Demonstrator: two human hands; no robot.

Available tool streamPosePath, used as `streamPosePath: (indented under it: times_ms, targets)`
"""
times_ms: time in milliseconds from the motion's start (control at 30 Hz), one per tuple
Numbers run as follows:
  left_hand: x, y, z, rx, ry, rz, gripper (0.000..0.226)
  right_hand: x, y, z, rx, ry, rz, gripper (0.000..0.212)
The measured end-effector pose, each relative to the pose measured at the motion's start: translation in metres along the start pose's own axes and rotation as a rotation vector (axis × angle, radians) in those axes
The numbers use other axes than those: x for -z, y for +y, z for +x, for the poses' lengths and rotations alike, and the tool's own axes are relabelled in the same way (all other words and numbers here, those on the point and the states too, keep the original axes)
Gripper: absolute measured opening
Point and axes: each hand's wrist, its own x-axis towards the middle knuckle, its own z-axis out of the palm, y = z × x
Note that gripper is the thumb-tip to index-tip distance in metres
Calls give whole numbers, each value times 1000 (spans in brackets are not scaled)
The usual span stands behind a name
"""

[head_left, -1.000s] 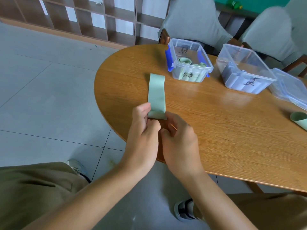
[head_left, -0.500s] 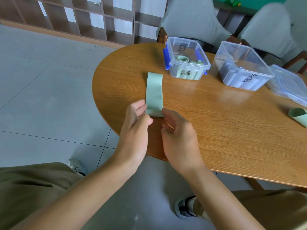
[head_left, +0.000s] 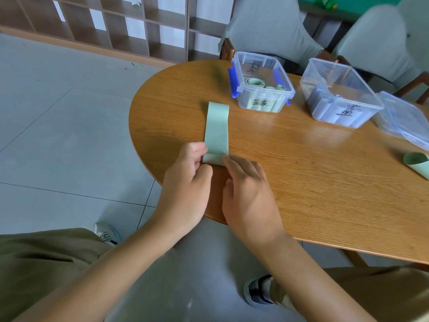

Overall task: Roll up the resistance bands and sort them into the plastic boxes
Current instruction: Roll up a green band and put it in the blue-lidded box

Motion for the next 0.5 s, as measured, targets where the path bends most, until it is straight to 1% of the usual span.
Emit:
streamPosePath:
  times_ms: [67, 167, 300, 400, 500]
  targets:
    - [5, -1, 2, -45, -1, 112, 41, 0, 1, 1, 13, -17, -75, 59]
    - [12, -3, 5, -159, -29, 320, 39, 0, 2, 5, 10, -27, -147, 55]
    - [17, -7, 7, -317, -44, 623, 45, -3, 3, 15, -8, -19, -181, 57]
    - [13, -13, 10, -352, -66, 779, 56, -4, 5, 23, -8, -50, -185, 62]
    - [9, -17, 16, -338, -81, 874, 64, -3, 7, 29, 10, -92, -191, 61]
